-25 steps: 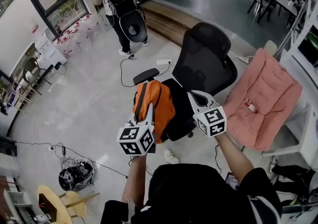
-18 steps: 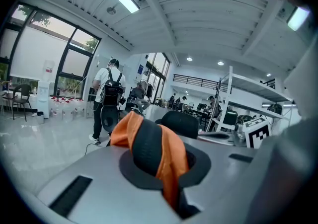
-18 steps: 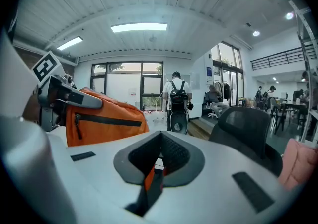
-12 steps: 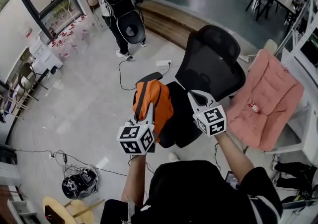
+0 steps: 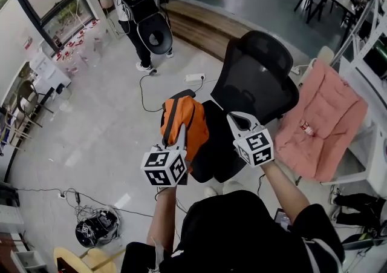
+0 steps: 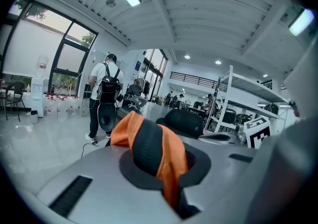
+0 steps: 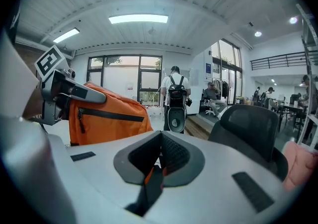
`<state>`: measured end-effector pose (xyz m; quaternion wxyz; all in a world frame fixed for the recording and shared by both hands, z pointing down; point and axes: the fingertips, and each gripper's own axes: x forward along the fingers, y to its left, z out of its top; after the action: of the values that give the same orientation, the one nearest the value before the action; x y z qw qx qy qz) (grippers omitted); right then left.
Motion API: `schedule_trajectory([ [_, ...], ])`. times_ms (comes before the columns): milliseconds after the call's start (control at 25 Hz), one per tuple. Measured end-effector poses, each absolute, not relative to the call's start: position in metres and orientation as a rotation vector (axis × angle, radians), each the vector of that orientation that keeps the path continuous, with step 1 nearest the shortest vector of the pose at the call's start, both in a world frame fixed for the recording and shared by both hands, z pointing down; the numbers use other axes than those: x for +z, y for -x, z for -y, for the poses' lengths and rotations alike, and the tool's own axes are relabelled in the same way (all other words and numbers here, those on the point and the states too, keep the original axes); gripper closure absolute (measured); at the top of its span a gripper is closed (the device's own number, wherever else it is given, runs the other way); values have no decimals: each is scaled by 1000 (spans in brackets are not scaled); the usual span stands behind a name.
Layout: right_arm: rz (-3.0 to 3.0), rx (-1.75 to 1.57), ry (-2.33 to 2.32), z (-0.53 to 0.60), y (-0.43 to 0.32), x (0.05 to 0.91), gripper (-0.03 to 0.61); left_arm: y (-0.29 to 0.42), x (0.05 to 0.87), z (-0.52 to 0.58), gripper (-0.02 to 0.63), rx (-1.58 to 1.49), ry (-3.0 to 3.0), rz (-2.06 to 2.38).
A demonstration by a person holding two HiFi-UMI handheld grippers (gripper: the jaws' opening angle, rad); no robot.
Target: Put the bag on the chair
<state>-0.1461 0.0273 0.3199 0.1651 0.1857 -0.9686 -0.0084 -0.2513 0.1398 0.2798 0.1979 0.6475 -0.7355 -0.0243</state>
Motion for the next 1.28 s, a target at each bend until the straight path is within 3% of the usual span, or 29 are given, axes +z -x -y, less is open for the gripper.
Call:
schedule_trajectory([
  [1280, 2601, 141, -640, 99, 128, 392, 577, 226, 370, 5, 600, 91, -1834, 1759],
])
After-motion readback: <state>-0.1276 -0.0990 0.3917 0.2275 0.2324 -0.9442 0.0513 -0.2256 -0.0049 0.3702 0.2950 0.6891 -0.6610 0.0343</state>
